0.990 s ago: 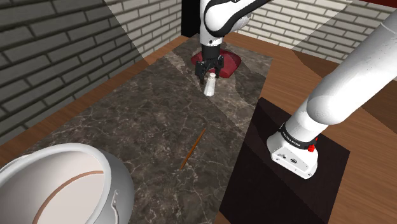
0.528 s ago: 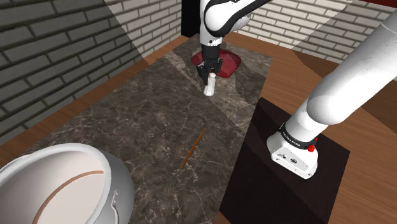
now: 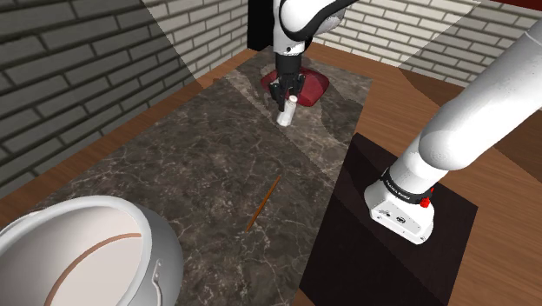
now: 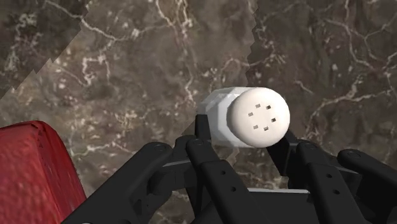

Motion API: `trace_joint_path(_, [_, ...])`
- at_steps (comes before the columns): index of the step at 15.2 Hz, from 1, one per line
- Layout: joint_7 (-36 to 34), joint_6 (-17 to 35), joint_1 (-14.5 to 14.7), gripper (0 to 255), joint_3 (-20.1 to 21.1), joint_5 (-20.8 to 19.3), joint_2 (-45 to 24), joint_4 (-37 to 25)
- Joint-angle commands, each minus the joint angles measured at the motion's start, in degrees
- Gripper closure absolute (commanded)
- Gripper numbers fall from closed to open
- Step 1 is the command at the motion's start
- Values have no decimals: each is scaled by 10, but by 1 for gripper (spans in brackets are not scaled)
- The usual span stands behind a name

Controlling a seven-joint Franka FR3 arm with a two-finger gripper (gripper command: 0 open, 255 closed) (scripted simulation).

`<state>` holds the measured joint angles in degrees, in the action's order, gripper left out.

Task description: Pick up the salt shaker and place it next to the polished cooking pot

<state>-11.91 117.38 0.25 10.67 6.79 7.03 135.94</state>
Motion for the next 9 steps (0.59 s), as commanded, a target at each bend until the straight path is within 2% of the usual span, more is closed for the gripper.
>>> trace_joint_path(1, [1, -17, 0, 255, -1, 1, 11, -5])
trace_joint_path(9, [-1, -81, -1, 255, -4, 2, 41, -40])
